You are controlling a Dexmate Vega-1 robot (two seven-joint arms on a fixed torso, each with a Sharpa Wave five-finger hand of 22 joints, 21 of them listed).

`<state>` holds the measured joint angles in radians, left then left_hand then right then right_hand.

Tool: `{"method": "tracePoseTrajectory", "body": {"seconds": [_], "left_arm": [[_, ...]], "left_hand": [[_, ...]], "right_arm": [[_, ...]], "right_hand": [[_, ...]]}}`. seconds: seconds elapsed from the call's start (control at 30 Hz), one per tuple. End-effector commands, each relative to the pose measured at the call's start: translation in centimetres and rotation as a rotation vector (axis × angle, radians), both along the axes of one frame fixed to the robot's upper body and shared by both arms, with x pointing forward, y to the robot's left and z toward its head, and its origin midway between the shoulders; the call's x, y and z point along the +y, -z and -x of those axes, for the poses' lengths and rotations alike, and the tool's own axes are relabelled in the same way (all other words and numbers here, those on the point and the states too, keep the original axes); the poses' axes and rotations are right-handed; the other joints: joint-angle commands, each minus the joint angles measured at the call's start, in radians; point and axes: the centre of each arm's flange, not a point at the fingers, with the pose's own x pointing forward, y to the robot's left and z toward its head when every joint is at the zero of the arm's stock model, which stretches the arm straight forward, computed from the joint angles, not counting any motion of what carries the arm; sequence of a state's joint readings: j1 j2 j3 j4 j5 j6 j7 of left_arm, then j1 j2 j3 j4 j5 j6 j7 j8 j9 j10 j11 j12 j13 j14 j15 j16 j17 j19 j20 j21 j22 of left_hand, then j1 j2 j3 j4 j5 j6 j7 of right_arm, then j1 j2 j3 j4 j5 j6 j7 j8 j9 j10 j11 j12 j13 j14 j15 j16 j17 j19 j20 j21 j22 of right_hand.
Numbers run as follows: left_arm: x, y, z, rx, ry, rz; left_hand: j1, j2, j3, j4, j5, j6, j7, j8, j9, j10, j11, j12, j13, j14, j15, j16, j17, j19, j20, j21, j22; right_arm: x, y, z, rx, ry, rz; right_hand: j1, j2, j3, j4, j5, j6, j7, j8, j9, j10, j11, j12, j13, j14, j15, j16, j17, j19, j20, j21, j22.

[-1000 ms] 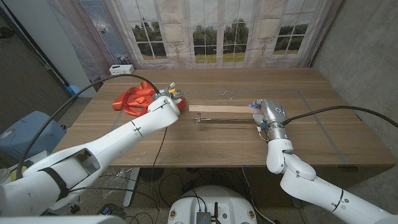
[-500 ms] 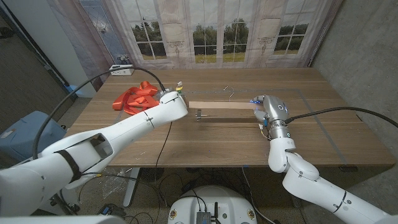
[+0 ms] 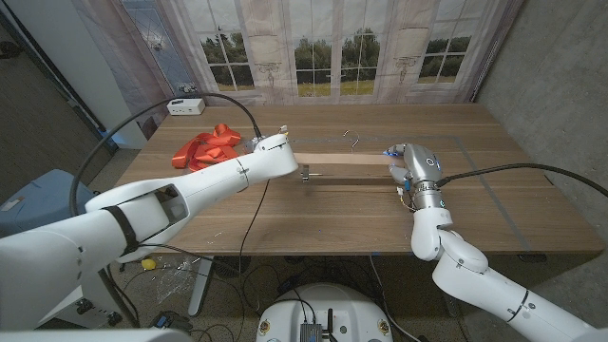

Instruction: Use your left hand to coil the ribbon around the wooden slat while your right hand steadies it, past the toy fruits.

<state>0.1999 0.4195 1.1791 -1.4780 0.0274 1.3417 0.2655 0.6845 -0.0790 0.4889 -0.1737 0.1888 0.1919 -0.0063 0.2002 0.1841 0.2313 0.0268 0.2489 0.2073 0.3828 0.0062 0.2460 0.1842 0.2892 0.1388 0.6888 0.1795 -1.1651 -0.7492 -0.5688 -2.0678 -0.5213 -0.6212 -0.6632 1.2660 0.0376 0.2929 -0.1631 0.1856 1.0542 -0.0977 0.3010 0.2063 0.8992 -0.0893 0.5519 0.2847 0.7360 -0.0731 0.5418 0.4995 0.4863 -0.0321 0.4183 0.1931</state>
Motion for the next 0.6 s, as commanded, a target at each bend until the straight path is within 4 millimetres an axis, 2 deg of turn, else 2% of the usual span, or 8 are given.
{"method": "tracePoseTrajectory", "body": {"seconds": [0.03, 0.13, 0.23, 0.3, 0.37, 0.5, 0.57, 0.6], "left_arm": [[-1.0, -0.2, -0.4, 0.032, -0.065, -0.109], [-1.2, -0.1, -0.5, 0.011, -0.077, -0.155], [-1.2, 0.1, -0.5, -0.025, -0.096, -0.177], [-1.3, 0.3, -0.4, -0.067, -0.120, -0.191], [-1.3, 0.5, -0.3, -0.099, -0.144, -0.211], [-1.2, 1.0, -0.2, -0.144, -0.193, -0.239], [-1.0, 1.3, -0.3, -0.143, -0.209, -0.249], [-0.9, 1.4, -0.5, -0.118, -0.210, -0.256]], "left_hand": [[0.077, 0.027, 0.004, 0.000, -0.009, 0.036, 0.001, 0.012, 0.003, 0.056, -0.005, 0.017, 0.002, 0.083, -0.029, 0.030, 0.010, 0.080, -0.026, 0.025, 0.009], [0.137, 0.043, -0.007, 0.001, -0.012, 0.073, -0.001, 0.017, 0.004, 0.127, -0.015, 0.037, 0.006, 0.184, -0.060, 0.070, 0.017, 0.172, -0.060, 0.060, 0.013], [0.212, 0.066, -0.016, -0.001, -0.003, 0.116, 0.006, 0.021, 0.005, 0.209, -0.037, 0.064, 0.015, 0.315, -0.109, 0.125, 0.027, 0.284, -0.106, 0.115, 0.019], [0.265, 0.096, -0.007, -0.001, 0.007, 0.194, 0.018, 0.043, 0.008, 0.318, -0.059, 0.107, 0.028, 0.420, -0.145, 0.165, 0.030, 0.343, -0.141, 0.153, 0.022], [0.317, 0.127, 0.011, 0.000, 0.016, 0.309, 0.019, 0.077, 0.011, 0.432, -0.087, 0.152, 0.045, 0.524, -0.173, 0.192, 0.025, 0.404, -0.190, 0.199, 0.025], [0.395, 0.179, 0.035, -0.006, 0.023, 0.517, 0.025, 0.139, 0.019, 0.626, -0.113, 0.241, 0.081, 0.676, -0.213, 0.251, 0.045, 0.466, -0.220, 0.268, 0.028], [0.426, 0.191, 0.041, -0.005, 0.023, 0.607, 0.027, 0.164, 0.024, 0.659, -0.117, 0.268, 0.103, 0.722, -0.222, 0.267, 0.060, 0.495, -0.239, 0.305, 0.031], [0.428, 0.193, 0.040, -0.003, 0.022, 0.608, 0.027, 0.163, 0.025, 0.664, -0.121, 0.272, 0.107, 0.729, -0.223, 0.270, 0.063, 0.498, -0.241, 0.310, 0.031]], "right_arm": [[-0.5, 0.0, -0.6, 0.005, 0.001, -0.011], [-0.6, 0.0, -0.6, 0.007, 0.000, -0.013], [-0.7, 0.1, -0.7, 0.008, 0.007, -0.022], [-0.8, 0.1, -0.7, 0.011, 0.006, -0.018], [-0.8, 0.2, -0.6, 0.011, 0.009, -0.016], [-0.9, 0.1, -0.6, 0.013, 0.012, -0.013], [-0.9, 0.1, -0.6, 0.016, 0.013, -0.005], [-0.9, 0.0, -0.5, 0.015, 0.014, -0.003]], "right_hand": [[0.087, 0.096, -0.003, 0.005, 0.007, 0.019, 0.005, 0.002, 0.010, 0.069, 0.004, 0.005, 0.082, 0.011, -0.164, -0.005, 0.003, 0.011, 0.001, 0.005, 0.003], [0.088, 0.096, -0.004, 0.006, 0.007, 0.020, 0.004, 0.002, 0.010, 0.068, 0.004, 0.005, 0.081, 0.011, -0.164, -0.006, 0.003, 0.011, 0.000, 0.006, 0.003], [0.089, 0.096, -0.005, 0.006, 0.007, 0.020, 0.006, 0.001, 0.010, 0.067, 0.003, 0.006, 0.081, 0.012, -0.164, -0.007, 0.004, 0.012, 0.000, 0.007, 0.003], [0.089, 0.096, -0.006, 0.006, 0.007, 0.020, 0.006, 0.001, 0.010, 0.067, 0.004, 0.006, 0.082, 0.012, -0.164, -0.008, 0.004, 0.012, 0.000, 0.008, 0.003], [0.090, 0.096, -0.007, 0.006, 0.007, 0.020, 0.006, 0.001, 0.010, 0.067, 0.004, 0.006, 0.080, 0.012, -0.164, -0.009, 0.005, 0.013, 0.000, 0.009, 0.003], [0.091, 0.096, -0.008, 0.006, 0.007, 0.021, 0.006, 0.001, 0.010, 0.068, 0.004, 0.007, 0.080, 0.012, -0.164, -0.010, 0.006, 0.015, -0.001, 0.011, 0.004], [0.091, 0.096, -0.009, 0.006, 0.007, 0.021, 0.004, 0.000, 0.010, 0.068, 0.004, 0.007, 0.080, 0.012, -0.164, -0.011, 0.006, 0.016, -0.002, 0.011, 0.004], [0.091, 0.096, -0.009, 0.006, 0.007, 0.021, 0.005, 0.000, 0.011, 0.067, 0.004, 0.007, 0.080, 0.012, -0.164, -0.011, 0.006, 0.017, -0.001, 0.012, 0.004]]}}
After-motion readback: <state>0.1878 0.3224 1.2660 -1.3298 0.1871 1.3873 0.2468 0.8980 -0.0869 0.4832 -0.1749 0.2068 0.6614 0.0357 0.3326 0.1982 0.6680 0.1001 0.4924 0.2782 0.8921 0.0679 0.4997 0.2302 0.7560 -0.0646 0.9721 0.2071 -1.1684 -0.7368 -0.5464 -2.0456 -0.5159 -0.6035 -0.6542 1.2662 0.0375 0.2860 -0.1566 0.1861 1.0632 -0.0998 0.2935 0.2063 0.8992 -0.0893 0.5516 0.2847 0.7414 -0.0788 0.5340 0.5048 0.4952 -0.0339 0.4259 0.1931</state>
